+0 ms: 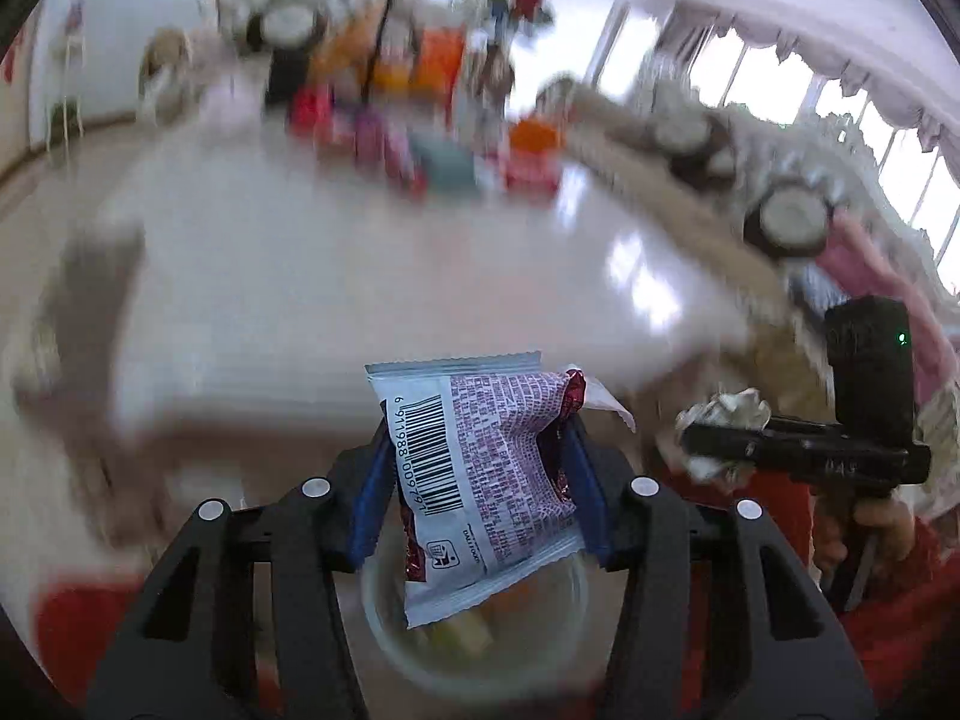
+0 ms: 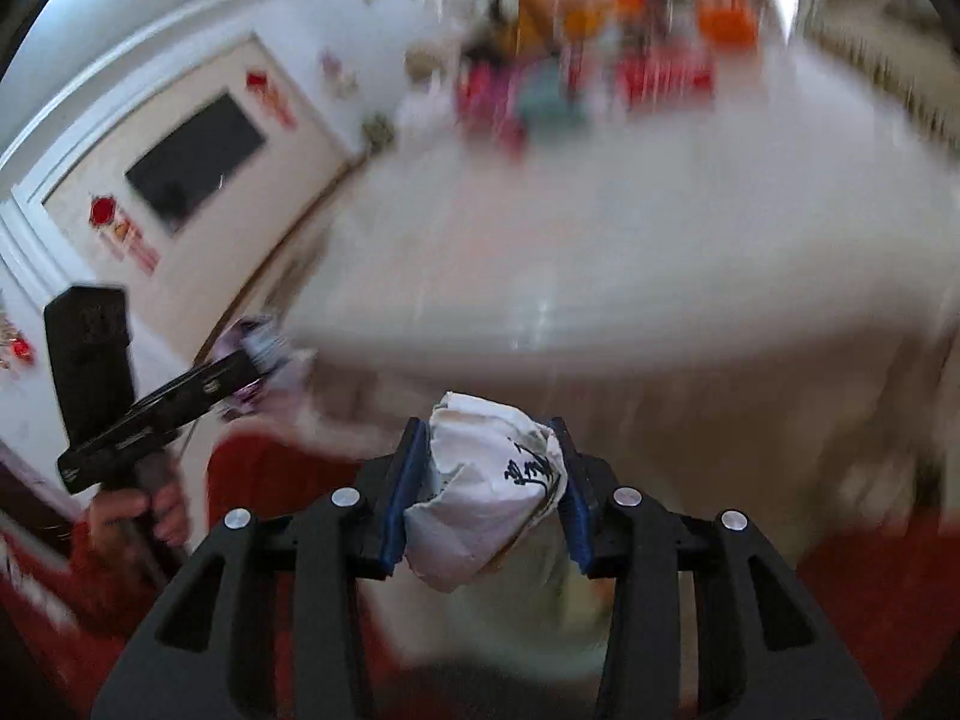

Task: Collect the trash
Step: 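Carry the tissue and wrapper down over the wastebasket, then open both tools to drop the tissue and wrapper into the wastebasket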

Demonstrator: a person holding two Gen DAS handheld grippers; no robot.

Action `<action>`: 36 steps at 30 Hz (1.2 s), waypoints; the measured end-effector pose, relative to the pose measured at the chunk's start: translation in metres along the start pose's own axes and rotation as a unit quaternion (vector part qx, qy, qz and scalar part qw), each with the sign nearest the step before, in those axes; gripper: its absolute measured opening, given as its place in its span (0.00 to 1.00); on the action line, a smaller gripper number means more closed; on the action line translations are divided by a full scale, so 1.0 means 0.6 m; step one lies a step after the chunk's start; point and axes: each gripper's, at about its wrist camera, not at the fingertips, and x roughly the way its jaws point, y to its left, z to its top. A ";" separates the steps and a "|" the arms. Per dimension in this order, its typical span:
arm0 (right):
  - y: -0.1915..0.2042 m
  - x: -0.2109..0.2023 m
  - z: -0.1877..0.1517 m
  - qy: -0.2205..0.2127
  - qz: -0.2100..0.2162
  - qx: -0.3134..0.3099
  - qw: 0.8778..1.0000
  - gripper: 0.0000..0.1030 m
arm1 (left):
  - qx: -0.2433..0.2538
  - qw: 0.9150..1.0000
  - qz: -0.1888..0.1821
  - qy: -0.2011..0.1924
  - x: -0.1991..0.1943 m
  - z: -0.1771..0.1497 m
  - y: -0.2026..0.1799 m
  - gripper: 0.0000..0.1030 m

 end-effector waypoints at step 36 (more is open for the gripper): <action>-0.129 0.304 -0.142 0.214 -0.167 0.013 0.962 0.71 | 0.021 0.945 0.125 0.302 0.382 -0.227 0.033 0.81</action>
